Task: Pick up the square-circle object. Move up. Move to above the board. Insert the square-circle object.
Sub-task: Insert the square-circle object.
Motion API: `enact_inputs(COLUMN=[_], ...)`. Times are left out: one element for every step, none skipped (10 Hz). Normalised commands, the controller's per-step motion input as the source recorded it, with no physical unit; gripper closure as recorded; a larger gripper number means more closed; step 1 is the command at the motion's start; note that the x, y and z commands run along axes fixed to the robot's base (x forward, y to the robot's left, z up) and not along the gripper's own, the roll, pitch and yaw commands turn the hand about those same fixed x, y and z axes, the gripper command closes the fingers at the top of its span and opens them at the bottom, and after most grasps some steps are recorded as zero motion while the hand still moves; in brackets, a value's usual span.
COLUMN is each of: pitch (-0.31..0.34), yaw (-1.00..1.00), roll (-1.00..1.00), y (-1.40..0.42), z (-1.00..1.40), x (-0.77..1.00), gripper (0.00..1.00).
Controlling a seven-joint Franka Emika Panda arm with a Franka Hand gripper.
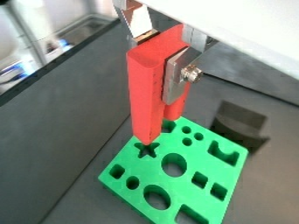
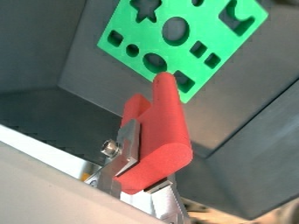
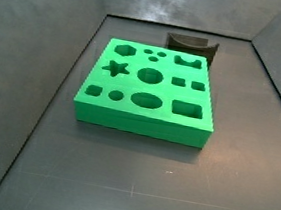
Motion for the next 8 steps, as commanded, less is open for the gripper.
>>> enact_inputs(pitch=[-0.01,-0.006,-0.001,-0.003,-0.013,-0.021,-0.024,-0.02], yaw=[-1.0,-1.0,-1.0,-1.0,-1.0,-1.0,-1.0,-1.0], roll=[0.0,0.0,0.0,0.0,0.0,0.0,0.0,0.0], y=[0.0,0.0,0.0,0.0,0.0,0.0,0.0,0.0], z=[-0.13,-0.13,-0.15,-0.19,-0.29,-0.39,-0.43,-0.44], x=[0.0,0.0,0.0,0.0,0.0,0.0,0.0,0.0], gripper=[1.0,1.0,1.0,1.0,1.0,1.0,1.0,1.0])
